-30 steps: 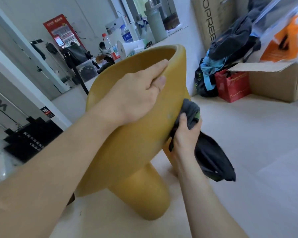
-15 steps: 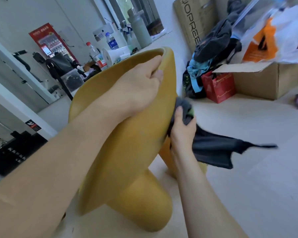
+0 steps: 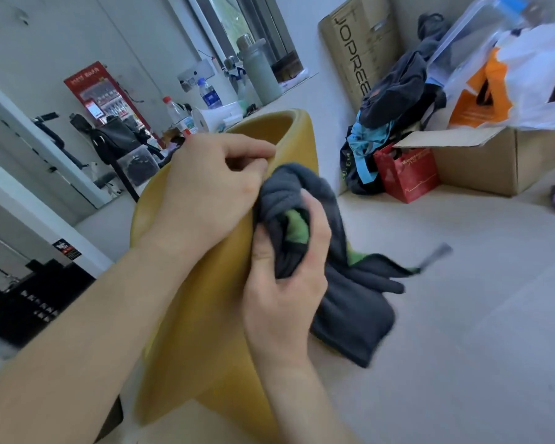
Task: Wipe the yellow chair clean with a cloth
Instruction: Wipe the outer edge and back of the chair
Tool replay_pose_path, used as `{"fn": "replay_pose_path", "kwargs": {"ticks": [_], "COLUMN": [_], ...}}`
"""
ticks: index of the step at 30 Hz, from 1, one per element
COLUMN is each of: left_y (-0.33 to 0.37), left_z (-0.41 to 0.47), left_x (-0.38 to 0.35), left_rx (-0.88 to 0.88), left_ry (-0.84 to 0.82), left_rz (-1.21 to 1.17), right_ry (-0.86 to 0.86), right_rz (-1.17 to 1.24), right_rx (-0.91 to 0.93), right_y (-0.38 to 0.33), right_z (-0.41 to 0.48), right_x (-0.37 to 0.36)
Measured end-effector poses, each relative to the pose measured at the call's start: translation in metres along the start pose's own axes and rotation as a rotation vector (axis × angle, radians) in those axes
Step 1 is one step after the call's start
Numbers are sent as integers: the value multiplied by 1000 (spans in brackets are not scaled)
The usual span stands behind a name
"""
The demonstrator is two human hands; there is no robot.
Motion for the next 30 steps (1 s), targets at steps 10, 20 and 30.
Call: {"fn": "replay_pose_path", "kwargs": {"ticks": [10, 20, 30], "left_y": [-24, -24, -26], "left_z": [-42, -39, -39], "left_x": [7, 1, 2], "left_rx": [22, -64, -70], "left_ry": [2, 2, 22], "left_rz": [-148, -97, -116], "right_ry": [-15, 35, 59], "right_rz": [-174, -71, -55], "right_rx": [-280, -365, -537], "right_y": [26, 65, 70], "right_z": [55, 80, 21], "right_x": [2, 3, 18]}}
Point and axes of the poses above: each hand's wrist, its own z-axis towards the middle knuckle, its own x-axis out of the back of the hand, y = z × x, the point moved 4 cm from there along z, towards the middle knuckle, and after that the axes turned 4 degrees about y, right-handed, at the moved point
